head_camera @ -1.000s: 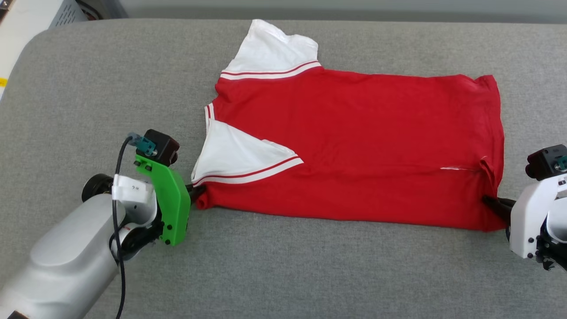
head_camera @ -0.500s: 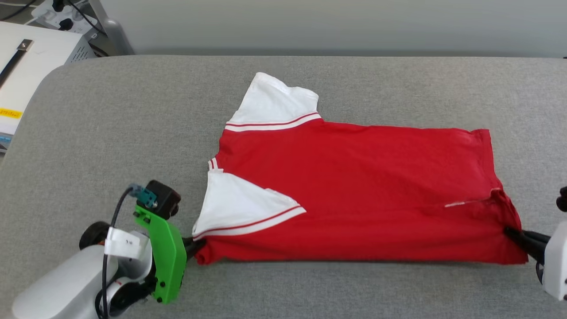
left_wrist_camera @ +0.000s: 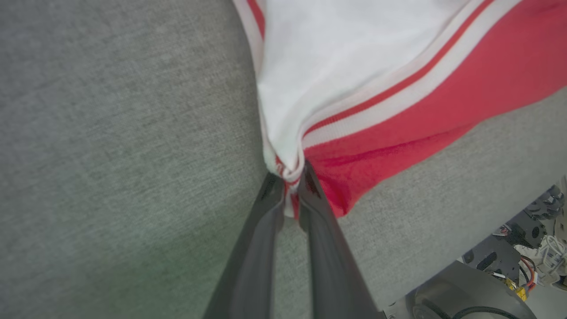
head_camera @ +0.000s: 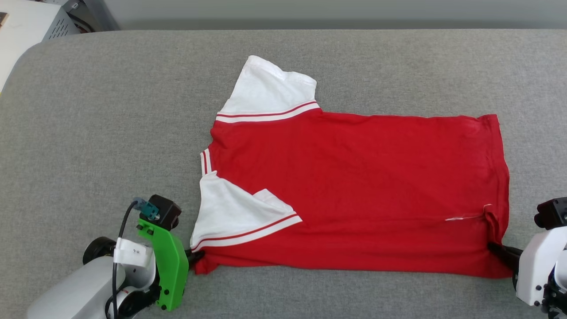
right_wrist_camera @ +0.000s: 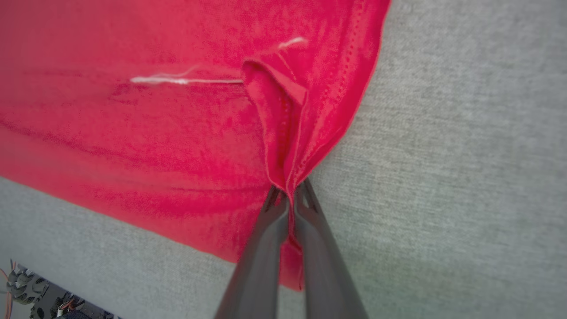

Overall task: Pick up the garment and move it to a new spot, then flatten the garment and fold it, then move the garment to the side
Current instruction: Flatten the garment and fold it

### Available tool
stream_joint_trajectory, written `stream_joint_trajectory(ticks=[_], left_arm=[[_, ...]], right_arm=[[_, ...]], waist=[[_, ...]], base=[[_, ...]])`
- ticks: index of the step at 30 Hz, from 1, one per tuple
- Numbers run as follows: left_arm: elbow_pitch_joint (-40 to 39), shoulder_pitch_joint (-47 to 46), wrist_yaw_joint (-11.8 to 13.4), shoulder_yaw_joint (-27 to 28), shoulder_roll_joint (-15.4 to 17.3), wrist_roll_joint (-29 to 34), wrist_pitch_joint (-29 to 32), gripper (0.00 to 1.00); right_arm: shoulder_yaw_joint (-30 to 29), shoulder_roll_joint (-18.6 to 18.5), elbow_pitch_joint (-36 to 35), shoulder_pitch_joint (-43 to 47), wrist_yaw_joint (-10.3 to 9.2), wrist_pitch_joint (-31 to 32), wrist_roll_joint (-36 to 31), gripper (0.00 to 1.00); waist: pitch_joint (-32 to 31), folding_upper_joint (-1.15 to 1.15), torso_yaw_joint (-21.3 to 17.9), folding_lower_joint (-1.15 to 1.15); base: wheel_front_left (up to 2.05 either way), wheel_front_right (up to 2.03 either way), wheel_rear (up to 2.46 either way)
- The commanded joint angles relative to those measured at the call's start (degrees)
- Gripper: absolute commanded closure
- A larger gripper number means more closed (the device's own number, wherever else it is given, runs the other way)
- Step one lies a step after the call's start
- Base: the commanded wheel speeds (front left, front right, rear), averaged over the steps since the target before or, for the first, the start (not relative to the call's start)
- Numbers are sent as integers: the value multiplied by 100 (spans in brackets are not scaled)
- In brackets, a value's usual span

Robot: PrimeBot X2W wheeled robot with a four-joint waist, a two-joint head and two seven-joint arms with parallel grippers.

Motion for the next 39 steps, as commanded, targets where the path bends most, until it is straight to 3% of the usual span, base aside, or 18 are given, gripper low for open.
stream_joint_trajectory(ticks=[1,2,3,4,10,15,20,23,29,33,39], left_arm=[[154,45,-19,-34,-125,-8,-55,100],[198,34,-30,-11,-120,1,-115,0],[218,15,-28,14,-98,34,-182,0],[228,0,-15,56,-67,53,-262,0],[-43,-299,159,533,242,103,-746,0],[-214,-908,427,963,398,418,-1188,0],[-99,-1750,583,1227,158,729,-1461,0],[125,-2310,502,1247,-52,857,-1404,0],[844,-3612,49,1087,-511,880,-592,0],[1409,-4506,-244,846,-772,676,658,0],[1994,-5431,-431,492,-945,476,2208,0]], right_arm=[[28,99,127,-78,-6,-122,-28,100],[9,128,174,-88,-6,-219,-14,73],[-14,134,194,-94,-6,-296,-3,13],[-60,140,193,-106,-6,-425,4,0],[-585,237,-288,-90,-6,-1398,-394,0],[-1265,711,-725,-193,-6,-2351,-1184,0],[-1775,1450,-1285,-322,-6,-3156,-1996,0],[-1918,1805,-1620,-355,-6,-3424,-2298,0],[-1819,2149,-2091,-441,-6,-3598,-2663,0],[-1690,2208,-2293,-630,-6,-3592,-2722,0],[-1504,2218,-2389,-948,-6,-3614,-2695,0]], waist=[[-23,0,17,0],[-58,0,25,0],[-94,0,31,0],[-139,0,35,0],[-307,0,41,0],[-257,0,-66,0],[25,0,-267,0],[290,0,-406,0],[974,0,-734,0],[1479,0,-969,0],[2086,0,-1255,0]], base=[[0,0,0],[0,0,0],[0,0,0],[0,0,0],[0,0,0],[0,0,0],[0,0,0],[0,0,0],[0,0,0],[0,0,0],[0,0,0]])
